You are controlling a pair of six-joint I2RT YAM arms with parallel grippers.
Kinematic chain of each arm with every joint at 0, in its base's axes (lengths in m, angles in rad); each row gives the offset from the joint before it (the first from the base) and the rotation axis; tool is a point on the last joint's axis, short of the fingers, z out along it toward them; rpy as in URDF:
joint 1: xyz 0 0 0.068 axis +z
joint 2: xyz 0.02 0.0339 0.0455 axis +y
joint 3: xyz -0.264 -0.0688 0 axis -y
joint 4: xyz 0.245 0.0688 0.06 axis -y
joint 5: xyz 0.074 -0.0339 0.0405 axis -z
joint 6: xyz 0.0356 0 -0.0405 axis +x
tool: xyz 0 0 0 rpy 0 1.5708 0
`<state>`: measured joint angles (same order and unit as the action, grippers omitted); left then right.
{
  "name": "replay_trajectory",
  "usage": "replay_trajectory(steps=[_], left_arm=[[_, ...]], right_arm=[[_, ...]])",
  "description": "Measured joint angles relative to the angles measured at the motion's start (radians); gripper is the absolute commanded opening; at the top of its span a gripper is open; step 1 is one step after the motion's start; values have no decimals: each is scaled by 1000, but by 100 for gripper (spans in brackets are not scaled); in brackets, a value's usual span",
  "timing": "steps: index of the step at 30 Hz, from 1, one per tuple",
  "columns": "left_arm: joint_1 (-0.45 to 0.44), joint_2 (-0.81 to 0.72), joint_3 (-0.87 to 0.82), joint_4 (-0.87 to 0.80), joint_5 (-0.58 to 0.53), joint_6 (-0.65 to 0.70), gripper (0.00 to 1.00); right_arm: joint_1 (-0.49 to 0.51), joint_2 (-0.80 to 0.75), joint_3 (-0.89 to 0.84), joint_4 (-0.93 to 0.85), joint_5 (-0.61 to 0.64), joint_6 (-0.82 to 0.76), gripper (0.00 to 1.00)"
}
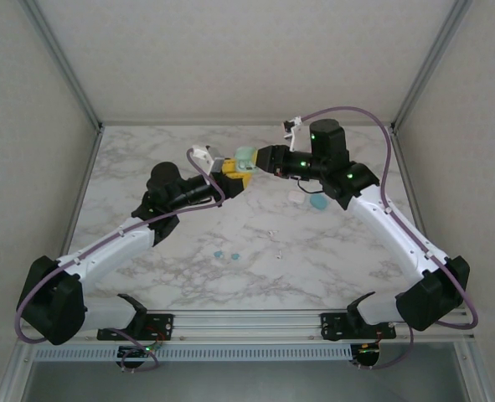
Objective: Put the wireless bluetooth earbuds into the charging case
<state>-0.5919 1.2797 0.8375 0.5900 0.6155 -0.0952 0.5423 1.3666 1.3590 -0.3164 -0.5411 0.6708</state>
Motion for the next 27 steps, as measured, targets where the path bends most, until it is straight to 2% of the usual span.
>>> replay_trajectory(steps=[7, 14, 21, 27], left_arm=[[-2, -1, 0, -6, 0, 23, 28], [-2, -6, 0, -68, 4, 74, 29], [-2, -29, 0, -96, 7, 100, 29], [-2, -32, 0, -101, 8, 99, 29]], right_arm=[[0, -34, 38, -103, 67, -37, 44], [0, -26, 146, -159, 103, -34, 54], [0, 93, 293, -229, 112, -8, 59], [0, 194, 307, -276, 92, 11, 61]])
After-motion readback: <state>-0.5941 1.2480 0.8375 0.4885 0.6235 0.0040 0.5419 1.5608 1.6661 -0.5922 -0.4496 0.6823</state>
